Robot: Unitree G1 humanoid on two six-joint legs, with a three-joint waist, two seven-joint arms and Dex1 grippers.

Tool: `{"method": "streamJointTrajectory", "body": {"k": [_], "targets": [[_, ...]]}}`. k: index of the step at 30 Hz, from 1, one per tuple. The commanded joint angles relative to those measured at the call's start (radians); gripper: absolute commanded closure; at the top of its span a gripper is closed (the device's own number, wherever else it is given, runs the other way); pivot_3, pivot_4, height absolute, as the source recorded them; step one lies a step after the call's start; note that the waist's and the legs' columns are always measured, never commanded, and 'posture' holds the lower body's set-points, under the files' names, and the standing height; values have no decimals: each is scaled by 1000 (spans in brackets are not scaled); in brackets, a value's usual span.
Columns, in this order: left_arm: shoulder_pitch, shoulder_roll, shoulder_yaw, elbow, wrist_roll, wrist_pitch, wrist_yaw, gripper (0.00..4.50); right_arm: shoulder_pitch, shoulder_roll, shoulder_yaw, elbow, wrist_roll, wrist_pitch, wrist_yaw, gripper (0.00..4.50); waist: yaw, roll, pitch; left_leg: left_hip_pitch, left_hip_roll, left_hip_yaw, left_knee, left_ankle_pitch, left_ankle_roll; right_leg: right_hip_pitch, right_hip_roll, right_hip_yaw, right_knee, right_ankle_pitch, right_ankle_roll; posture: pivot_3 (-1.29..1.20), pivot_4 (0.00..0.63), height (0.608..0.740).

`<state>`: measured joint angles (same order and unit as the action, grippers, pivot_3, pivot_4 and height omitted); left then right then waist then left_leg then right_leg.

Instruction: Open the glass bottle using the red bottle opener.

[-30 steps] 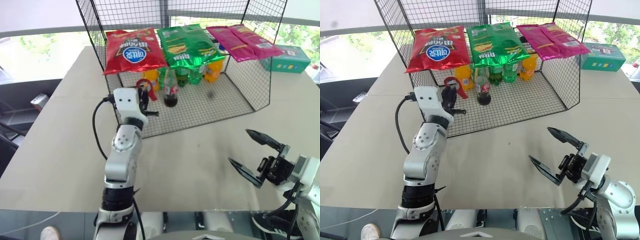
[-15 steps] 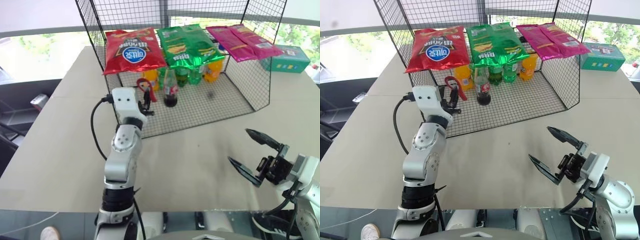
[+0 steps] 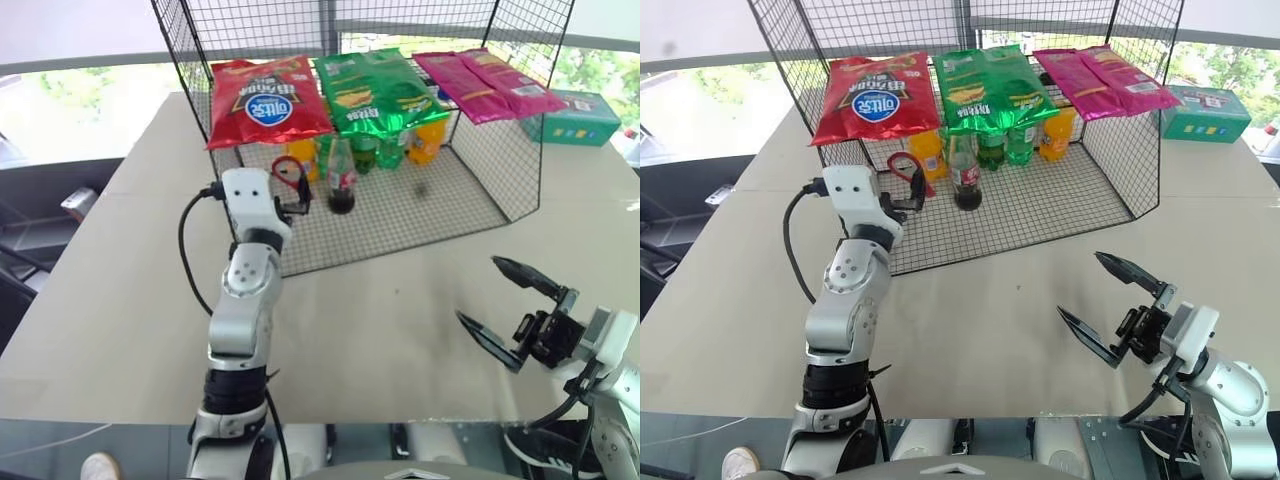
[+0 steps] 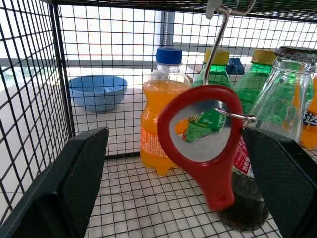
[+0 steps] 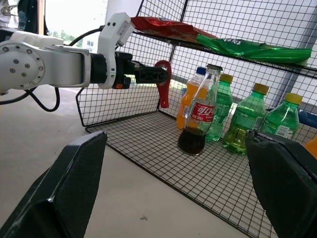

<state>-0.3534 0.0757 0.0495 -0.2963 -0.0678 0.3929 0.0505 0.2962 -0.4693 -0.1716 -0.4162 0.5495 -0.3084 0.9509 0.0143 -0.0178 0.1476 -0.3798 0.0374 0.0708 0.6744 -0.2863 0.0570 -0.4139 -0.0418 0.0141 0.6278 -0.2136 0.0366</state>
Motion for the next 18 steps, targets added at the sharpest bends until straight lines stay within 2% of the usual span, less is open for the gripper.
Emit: {"method": "streamJointTrajectory", "body": {"k": [1,5,10,13,15,16,18], "targets": [[-2,-1,-7,-38,16,-19,2,91,-2,-11,-8,-49,4,-2,-11,0,0,0,0,0,0,0,0,0,0,0,0,0,0,0,0,0,150,740],[40,-6,-14,-78,17,-12,-3,91,3,-12,-9,-52,2,-1,-15,0,0,0,0,0,0,0,0,0,0,0,0,0,0,0,0,0,150,740],[6,-5,-8,-41,23,-29,2,91,-3,-12,-2,-51,1,1,-19,0,0,0,0,0,0,0,0,0,0,0,0,0,0,0,0,0,150,740],[-13,4,-3,-16,-1,-47,-34,798,-10,-14,0,-52,0,5,-23,0,0,0,0,0,0,0,0,0,0,0,0,0,0,0,0,0,150,740],[-19,12,-1,-7,-7,-55,-51,1825,-11,-15,0,-54,0,7,-26,0,0,0,0,0,0,0,0,0,0,0,0,0,0,0,0,0,150,740],[-19,15,-2,-3,-9,-59,-60,2154,-10,-16,-1,-55,0,7,-27,0,0,0,0,0,0,0,0,0,0,0,0,0,0,0,0,0,150,740],[-18,18,-3,-1,-11,-64,-70,3114,-8,-16,-2,-57,-1,8,-28,0,0,0,0,0,0,0,0,0,0,0,0,0,0,0,0,0,150,740]]}}
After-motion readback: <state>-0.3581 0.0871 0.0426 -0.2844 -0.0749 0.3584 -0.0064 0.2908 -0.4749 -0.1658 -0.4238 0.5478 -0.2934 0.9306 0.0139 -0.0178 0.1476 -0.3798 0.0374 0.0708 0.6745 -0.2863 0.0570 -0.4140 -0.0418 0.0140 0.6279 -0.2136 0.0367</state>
